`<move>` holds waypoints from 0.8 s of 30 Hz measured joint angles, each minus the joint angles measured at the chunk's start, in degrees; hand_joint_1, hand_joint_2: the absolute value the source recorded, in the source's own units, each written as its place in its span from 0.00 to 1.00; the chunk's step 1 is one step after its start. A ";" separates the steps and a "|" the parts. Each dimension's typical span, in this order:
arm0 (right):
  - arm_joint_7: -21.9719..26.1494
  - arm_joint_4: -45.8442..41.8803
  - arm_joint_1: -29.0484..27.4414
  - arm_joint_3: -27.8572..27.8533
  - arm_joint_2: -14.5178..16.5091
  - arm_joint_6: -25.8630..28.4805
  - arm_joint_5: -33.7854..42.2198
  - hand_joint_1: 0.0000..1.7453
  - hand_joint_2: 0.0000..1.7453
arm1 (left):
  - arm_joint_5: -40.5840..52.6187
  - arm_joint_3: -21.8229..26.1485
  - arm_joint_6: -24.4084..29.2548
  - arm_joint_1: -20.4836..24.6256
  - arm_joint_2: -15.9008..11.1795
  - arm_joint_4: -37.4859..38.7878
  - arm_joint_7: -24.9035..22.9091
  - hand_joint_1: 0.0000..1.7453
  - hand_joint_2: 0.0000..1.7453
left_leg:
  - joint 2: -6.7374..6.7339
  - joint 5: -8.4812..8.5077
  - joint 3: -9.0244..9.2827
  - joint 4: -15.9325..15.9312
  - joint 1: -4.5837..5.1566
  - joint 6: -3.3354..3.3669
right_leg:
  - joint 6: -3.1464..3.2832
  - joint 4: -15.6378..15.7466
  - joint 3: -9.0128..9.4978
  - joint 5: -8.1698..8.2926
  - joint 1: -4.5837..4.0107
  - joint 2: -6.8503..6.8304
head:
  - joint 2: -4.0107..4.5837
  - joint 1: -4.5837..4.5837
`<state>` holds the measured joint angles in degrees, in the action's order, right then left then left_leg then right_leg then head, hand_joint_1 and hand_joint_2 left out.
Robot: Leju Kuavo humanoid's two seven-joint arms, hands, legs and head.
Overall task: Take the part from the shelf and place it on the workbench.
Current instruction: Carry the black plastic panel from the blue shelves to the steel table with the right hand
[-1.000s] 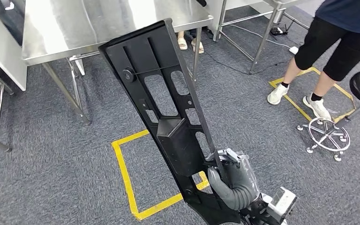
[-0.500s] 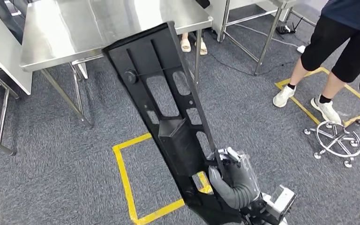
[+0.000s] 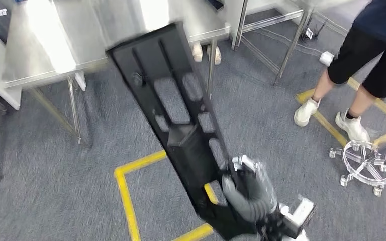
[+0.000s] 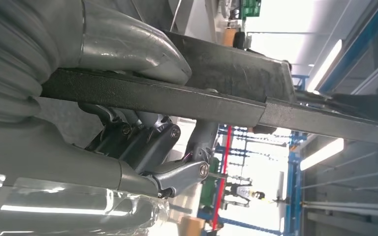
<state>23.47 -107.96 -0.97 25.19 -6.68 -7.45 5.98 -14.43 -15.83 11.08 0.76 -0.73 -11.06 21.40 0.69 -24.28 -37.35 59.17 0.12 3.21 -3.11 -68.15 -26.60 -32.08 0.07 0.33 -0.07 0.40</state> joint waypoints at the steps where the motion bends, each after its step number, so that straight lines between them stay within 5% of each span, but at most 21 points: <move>1: 0.01 0.04 0.02 0.01 -0.03 0.00 0.00 1.00 1.00 | -0.01 0.01 0.02 0.01 -0.01 0.00 -0.01 0.00 1.00 | 0.08 -0.81 1.41 -0.56 -0.16 0.09 | 0.14 -3.84 -3.24 0.11 0.12 -0.04 | 0.01 0.07; 3: 0.01 0.10 -0.10 0.02 -0.10 0.00 -0.02 1.00 1.00 | 0.00 0.01 0.03 0.00 0.10 0.01 -0.02 0.00 1.00 | 0.40 -2.66 4.33 -1.35 -0.39 0.07 | 1.11 -7.48 -9.14 -2.95 0.15 -0.05 | 0.01 0.13; 5: 0.01 0.19 -0.21 0.03 -0.21 0.00 -0.02 1.00 1.00 | 0.00 0.01 0.03 -0.12 0.23 0.03 -0.03 0.00 1.00 | 0.83 -4.86 7.46 -1.76 -0.57 -0.08 | 1.83 -5.75 -12.93 -6.74 0.25 -0.06 | 0.01 0.13; 6: 0.01 0.25 -0.23 0.03 -0.26 0.00 -0.02 1.00 1.00 | 0.00 0.01 0.04 -0.17 0.27 0.04 -0.03 0.00 1.00 | 1.02 -6.09 9.07 -1.83 -0.67 -0.19 | 1.55 -3.30 -14.05 -6.94 0.33 -0.08 | 0.01 0.16; 7: 0.01 0.34 -0.26 0.03 -0.33 0.00 -0.01 1.00 1.00 | 0.00 0.01 0.05 -0.24 0.30 0.05 -0.03 0.00 1.00 | 1.17 -7.39 10.45 -1.86 -0.75 -0.37 | 0.67 0.10 -14.76 -4.69 0.44 -0.19 | 0.01 0.19; 9: 0.01 0.60 -0.52 0.04 -0.48 0.02 0.01 1.00 1.00 | 0.00 0.01 0.14 -0.36 0.30 0.15 -0.03 0.00 1.00 | 1.34 -10.09 13.03 -1.89 -0.67 -0.83 | -1.63 6.13 -15.06 4.91 0.58 -0.91 | 0.01 0.30; 10: 0.00 0.68 -0.66 0.07 -0.52 0.04 0.01 1.00 1.00 | -0.01 0.01 0.18 -0.41 0.29 0.18 -0.04 0.00 1.00 | 1.34 -11.26 14.10 -2.27 -0.58 -1.18 | -1.71 7.69 -14.59 8.70 0.40 -1.13 | 0.01 0.21; 11: -0.01 0.71 -0.73 0.08 -0.56 0.05 -0.02 1.00 1.00 | -0.02 0.01 0.22 -0.39 0.26 0.19 -0.05 0.00 1.00 | 1.26 -11.81 15.18 -2.49 -0.47 -1.55 | -0.97 8.15 -13.90 10.72 0.36 -1.25 | 0.01 0.15; 12: 0.00 0.65 -0.61 0.10 -0.55 0.06 -0.04 1.00 1.00 | -0.03 0.01 0.28 -0.25 0.25 0.15 -0.05 0.00 1.00 | 1.15 -11.52 15.52 -2.20 -0.43 -1.91 | 0.30 8.16 -13.03 10.48 0.28 -1.22 | 0.01 0.08; 14: 0.09 0.49 -0.25 0.07 -0.45 0.14 -0.10 1.00 1.00 | -0.04 0.01 0.60 0.26 0.26 0.10 -0.03 0.00 1.00 | 0.70 -8.88 13.74 2.26 -0.46 -2.48 | 1.99 8.78 -11.36 9.73 0.73 -0.93 | 0.01 -0.02; 16: 0.19 0.43 -0.04 0.04 -0.37 0.30 -0.26 1.00 1.00 | -0.01 -0.01 1.13 0.55 0.38 0.09 0.03 0.00 1.00 | 0.23 -7.61 8.69 9.44 -0.58 -2.86 | 3.18 9.91 -9.46 8.73 0.93 -0.92 | 0.01 -0.03; 18: 0.20 0.45 -0.06 0.07 -0.38 0.61 -0.62 1.00 1.00 | 0.02 -0.02 1.56 0.37 0.49 0.10 0.05 0.00 1.00 | -0.06 -11.47 3.91 13.47 -0.62 -3.13 | 3.82 10.74 -7.38 7.42 0.81 -1.00 | 0.01 -0.02; 20: 0.12 0.49 -0.07 0.10 -0.38 1.06 -1.05 1.00 1.00 | 0.02 -0.02 1.93 0.16 0.51 0.13 0.07 0.00 1.00 | -0.25 -16.77 0.74 13.30 -0.65 -3.17 | 3.81 11.01 -5.23 5.81 0.76 -1.16 | 0.01 -0.07; 21: 0.03 0.52 -0.06 0.13 -0.38 1.24 -1.25 1.00 1.00 | 0.02 -0.01 2.09 0.12 0.51 0.14 0.08 0.00 1.00 | -0.44 -17.22 -0.09 11.65 -0.65 -3.03 | 3.75 11.03 -4.06 4.89 0.71 -1.39 | 0.01 -0.07; 22: -0.07 0.56 -0.06 0.15 -0.38 1.36 -1.39 1.00 1.00 | 0.01 -0.01 2.22 0.11 0.50 0.15 0.09 0.00 1.00 | -0.81 -15.75 -0.54 9.20 -0.63 -2.82 | 3.67 11.05 -2.86 3.94 0.65 -1.74 | 0.01 -0.09; 24: -0.20 0.67 -0.04 0.25 -0.38 1.53 -1.54 1.00 1.00 | -0.02 0.00 2.36 0.09 0.46 0.19 0.11 0.00 1.00 | -3.09 -7.30 -0.64 3.52 -0.22 -1.74 | 3.38 10.99 -0.97 2.13 0.31 -2.55 | 0.01 0.03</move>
<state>23.27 -107.29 -1.01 25.44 -7.06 -5.92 4.44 -14.45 -15.83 13.44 0.85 -0.27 -10.87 21.51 -2.41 -31.58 -37.99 62.68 -0.11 1.47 0.27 -57.15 -27.57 -29.95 0.38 -2.22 -0.07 0.43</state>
